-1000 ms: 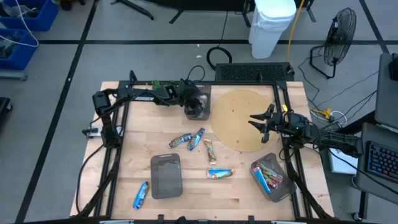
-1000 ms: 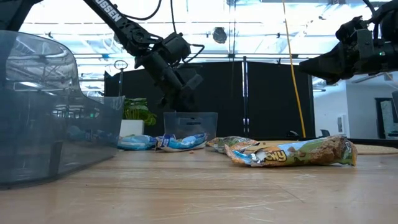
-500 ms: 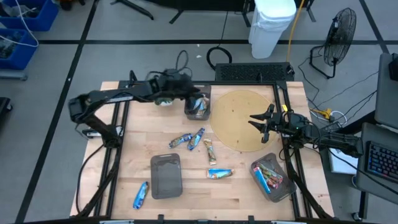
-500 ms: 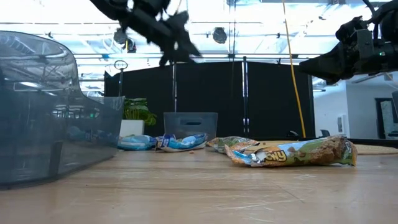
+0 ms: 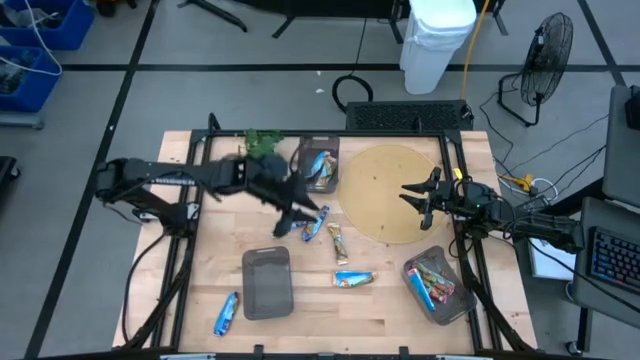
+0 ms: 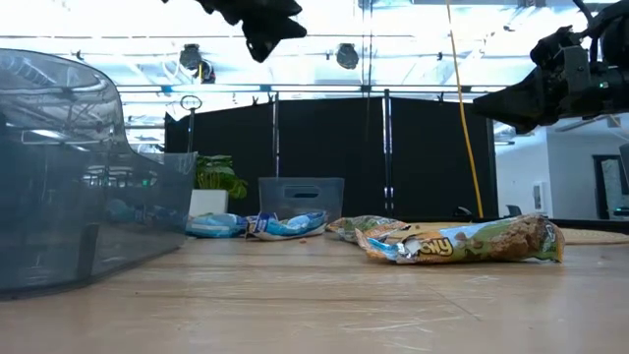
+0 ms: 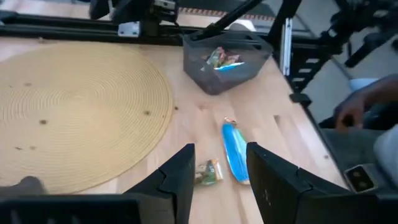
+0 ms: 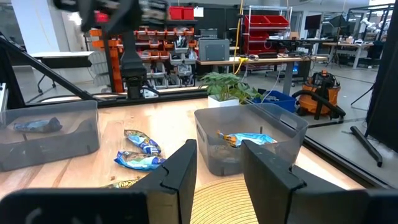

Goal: Pick and place Granola Bars by type
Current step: Put the yellow granola bar into the top black bin

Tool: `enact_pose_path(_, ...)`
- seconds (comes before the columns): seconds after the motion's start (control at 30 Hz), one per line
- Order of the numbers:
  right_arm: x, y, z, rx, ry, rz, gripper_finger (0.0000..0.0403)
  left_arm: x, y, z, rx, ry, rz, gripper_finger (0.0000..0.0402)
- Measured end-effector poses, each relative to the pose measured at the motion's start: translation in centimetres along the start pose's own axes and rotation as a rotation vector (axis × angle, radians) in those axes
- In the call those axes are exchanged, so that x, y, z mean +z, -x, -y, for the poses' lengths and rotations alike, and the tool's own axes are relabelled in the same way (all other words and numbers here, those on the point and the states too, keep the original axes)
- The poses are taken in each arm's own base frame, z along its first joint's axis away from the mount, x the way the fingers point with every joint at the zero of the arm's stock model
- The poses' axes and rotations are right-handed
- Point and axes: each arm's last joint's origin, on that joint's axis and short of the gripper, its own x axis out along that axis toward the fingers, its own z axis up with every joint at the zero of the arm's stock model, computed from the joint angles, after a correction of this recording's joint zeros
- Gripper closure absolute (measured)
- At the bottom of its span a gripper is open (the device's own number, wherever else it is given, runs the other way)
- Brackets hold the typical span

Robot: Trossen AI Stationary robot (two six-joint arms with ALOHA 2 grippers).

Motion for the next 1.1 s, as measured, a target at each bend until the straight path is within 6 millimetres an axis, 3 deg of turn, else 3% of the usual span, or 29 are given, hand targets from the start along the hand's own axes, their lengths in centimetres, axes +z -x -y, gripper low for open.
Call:
enact_pose_path(0.17, 0.0, 0.0, 0.0, 0.0, 0.0, 0.0, 0.0286, -2.4, -0.9, 2.4, 0.11, -0.061, 0.029, 0.0274)
enact_pose_path(0.3, 0.0, 0.0, 0.0, 0.0, 0.0, 0.001, 0.0286, -7.0, -1.1, 2.7, 0.13, -0.035, 0.078, 0.0286)
enact_pose_path(0.5, 0.2, 0.0, 0.0, -0.002, 0.022, 0.018, 0.0286, -12.0, 1.6, 2.7, 0.134, 0.033, 0.302, 0.0301)
enact_pose_path(0.8, 0.0, 0.0, 0.0, -0.001, 0.027, 0.004, 0.0287, -16.2, 6.0, 3.0, 0.166, 0.021, 0.455, 0.0304)
enact_pose_path(1.1, 0.1, 0.0, 0.0, -0.001, 0.209, 0.005, 0.0287, -20.4, 7.8, 2.6, 0.192, -0.025, 0.595, 0.0305)
